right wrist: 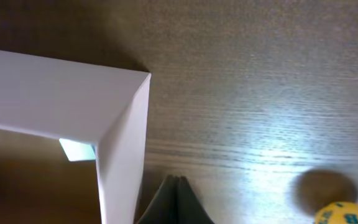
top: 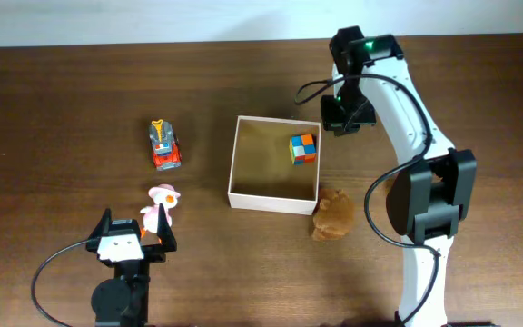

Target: Pack container

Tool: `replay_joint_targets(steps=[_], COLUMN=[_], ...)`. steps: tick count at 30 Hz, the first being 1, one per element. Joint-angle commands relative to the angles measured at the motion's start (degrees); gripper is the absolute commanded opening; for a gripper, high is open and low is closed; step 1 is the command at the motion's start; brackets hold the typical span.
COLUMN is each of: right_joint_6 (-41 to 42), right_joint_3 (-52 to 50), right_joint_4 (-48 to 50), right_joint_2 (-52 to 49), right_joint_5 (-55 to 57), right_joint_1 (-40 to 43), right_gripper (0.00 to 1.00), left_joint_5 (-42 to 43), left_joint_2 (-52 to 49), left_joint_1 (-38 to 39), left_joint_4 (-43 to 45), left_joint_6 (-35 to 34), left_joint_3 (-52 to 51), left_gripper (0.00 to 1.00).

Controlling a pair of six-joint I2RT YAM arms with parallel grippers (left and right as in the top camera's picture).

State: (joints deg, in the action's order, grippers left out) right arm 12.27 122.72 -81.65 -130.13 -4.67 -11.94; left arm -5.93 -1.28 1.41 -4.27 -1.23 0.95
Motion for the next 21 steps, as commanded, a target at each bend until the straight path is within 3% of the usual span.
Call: replay_joint_targets(steps=[1, 4, 5, 6, 7, 8, 12, 21], right_joint_6=[1.4, 1.4, 1.4, 1.4, 1.4, 1.4, 1.3, 1.3], right_joint_3=[-0.5, -0.5, -0.5, -0.5, -0.5, -0.5, -0.5, -0.1], right_joint_4=[1.5, 3.6, 4.1, 4.3, 4.4, 4.3, 4.2, 4.3], right_joint_2=[1.8, 1.8, 1.8, 1.8, 1.8, 1.8, 1.8, 1.8], right_joint_5=[-1.2, -1.2, -1.2, -1.2, -1.2, -1.2, -3.8, -6.3], right_joint_1=[-0.5, -0.5, -0.5, -0.4, -0.4, -0.4, -0.4, -0.3], right_gripper=[0.04, 0.04, 0.11, 0.28, 0.38, 0.41, 0.46, 0.47], left_joint_5=[0.6, 0.6, 0.6, 0.6, 0.6, 0.6, 0.6, 0.6], left_joint_2=[0.5, 0.5, 0.5, 0.5, 0.5, 0.5, 0.5, 0.5], left_joint_1=[-0.3, -0.3, -0.3, -0.3, -0.3, -0.3, -0.3, -0.3], left_joint_4=[0.1, 0.1, 0.1, 0.1, 0.1, 0.1, 0.1, 0.1], left_joint_6=[0.9, 0.9, 0.9, 0.9, 0.9, 0.9, 0.9, 0.9], left_joint_3=[-0.4, -0.4, -0.4, -0.4, -0.4, -0.4, -0.4, -0.4], left_gripper=[0.99, 0.99, 0.99, 0.99, 0.99, 0.99, 0.99, 0.99])
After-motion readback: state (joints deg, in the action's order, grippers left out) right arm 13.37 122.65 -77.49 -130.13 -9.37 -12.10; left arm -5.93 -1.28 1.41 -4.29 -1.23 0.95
